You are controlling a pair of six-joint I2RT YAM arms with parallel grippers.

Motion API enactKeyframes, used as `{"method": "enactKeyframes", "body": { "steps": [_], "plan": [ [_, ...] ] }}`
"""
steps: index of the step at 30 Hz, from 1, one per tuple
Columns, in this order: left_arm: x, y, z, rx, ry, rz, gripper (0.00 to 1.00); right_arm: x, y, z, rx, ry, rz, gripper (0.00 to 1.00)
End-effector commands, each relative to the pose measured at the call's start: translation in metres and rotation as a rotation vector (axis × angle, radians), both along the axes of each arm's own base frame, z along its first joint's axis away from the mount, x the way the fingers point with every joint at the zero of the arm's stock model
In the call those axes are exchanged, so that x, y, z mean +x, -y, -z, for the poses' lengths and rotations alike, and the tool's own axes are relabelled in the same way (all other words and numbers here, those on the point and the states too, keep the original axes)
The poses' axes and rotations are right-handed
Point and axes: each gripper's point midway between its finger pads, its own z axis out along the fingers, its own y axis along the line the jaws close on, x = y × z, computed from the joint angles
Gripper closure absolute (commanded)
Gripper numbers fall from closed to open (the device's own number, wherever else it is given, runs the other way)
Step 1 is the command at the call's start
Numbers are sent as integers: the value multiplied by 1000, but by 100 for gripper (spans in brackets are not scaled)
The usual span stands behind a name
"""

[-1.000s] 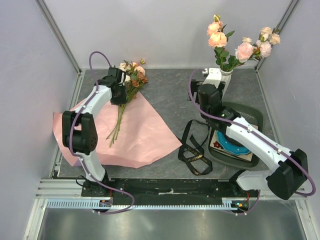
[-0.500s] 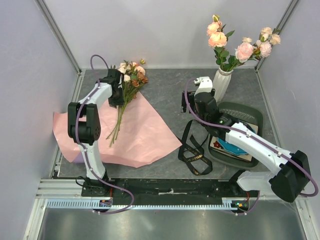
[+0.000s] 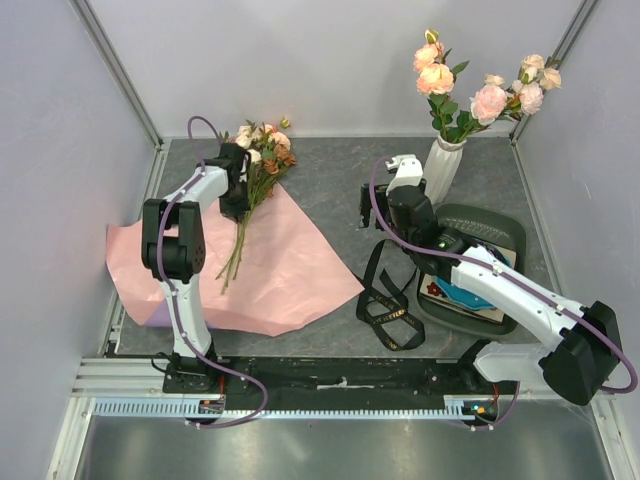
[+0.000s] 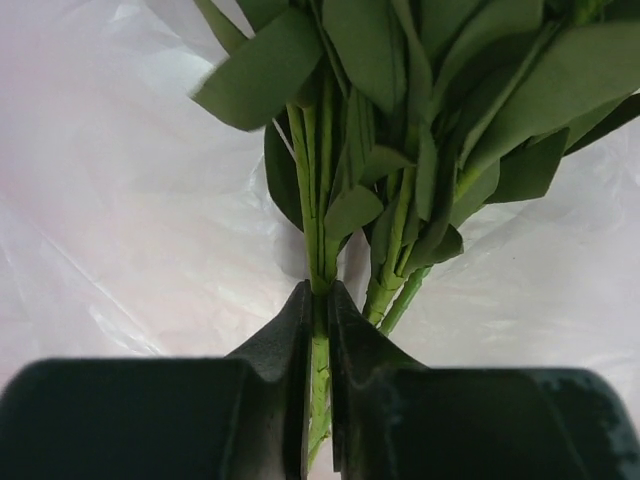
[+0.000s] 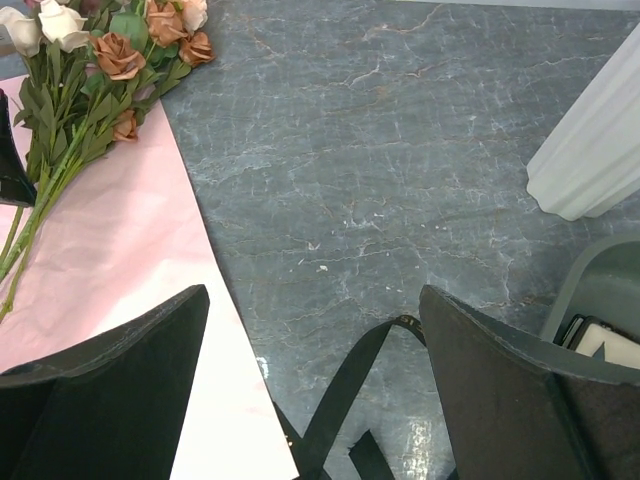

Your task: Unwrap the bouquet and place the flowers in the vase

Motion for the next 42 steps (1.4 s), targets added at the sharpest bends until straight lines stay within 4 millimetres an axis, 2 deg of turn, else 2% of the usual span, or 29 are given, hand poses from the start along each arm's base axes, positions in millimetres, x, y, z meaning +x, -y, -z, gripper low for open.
{"method": "enactKeyframes", "body": {
  "steps": [1,6,7,9,10,11,12,13,14,15,16,17,18,21,22,23,25,26,29,31,32,34,35,36,37,38,42],
  "plan": [
    [14,-1,-24,-3,56,12,93,-2,-10,-16,59,29,-25,7],
    [12,-16,-72,56,172,-52,98,-1,-22,-18,67,17,-50,7],
    [10,-18,-95,60,228,-63,98,-2,-27,-17,64,12,-65,8],
    [6,-24,-117,76,299,-95,98,-1,-35,-16,65,3,-85,8],
    [3,-24,-145,62,376,-100,98,-3,-40,-16,68,-4,-105,8],
    [6,-22,-162,45,443,-95,98,-3,-45,-19,72,-4,-120,8],
    [2,-17,-166,14,469,-77,98,-2,-51,-16,71,-14,-138,8],
    [-4,-12,-198,-23,563,-59,98,-5,-61,-16,81,-26,-186,8],
    [2,-4,-217,-69,651,-28,98,-6,-70,-23,100,-18,-225,8],
    [-5,16,-220,-164,672,46,98,-7,-79,-21,104,-27,-270,8],
    [-7,28,-232,-227,718,92,98,-10,-89,-24,119,-30,-323,8],
    [-16,41,-254,-289,785,150,98,-14,-102,-35,153,-19,-393,8],
    [-20,65,-263,-397,825,248,98,-15,-109,-38,169,-20,-417,8],
    [-40,97,-290,-573,891,371,98,-13,-119,-62,254,10,-432,8],
    [-43,101,-294,-598,896,388,98,-12,-121,-66,273,15,-432,7],
    [-46,104,-296,-611,896,398,98,-11,-124,-81,308,41,-433,7],
    [-49,110,-301,-650,893,406,98,-8,-132,-88,337,36,-445,7],
    [-51,114,-303,-672,892,427,98,-7,-135,-104,357,61,-453,7],
    [-69,136,-314,-794,877,547,98,-2,-140,-127,402,100,-452,7],
    [-75,144,-317,-838,868,579,98,3,-143,-136,433,105,-435,7],
    [-82,153,-321,-868,868,627,98,5,-145,-150,461,120,-431,7],
    [-90,161,-323,-893,859,670,98,12,-153,-161,523,126,-421,9],
    [-97,170,-325,-912,851,709,98,14,-156,-174,548,141,-426,10],
    [-100,174,-325,-919,846,725,98,19,-162,-169,547,129,-428,11],
    [-107,182,-326,-924,845,759,98,20,-165,-181,562,145,-436,15],
    [-110,185,-326,-926,841,772,98,24,-169,-177,558,137,-435,17],
    [-122,199,-325,-925,829,836,98,32,-169,-175,544,142,-406,26]
  ]
}}
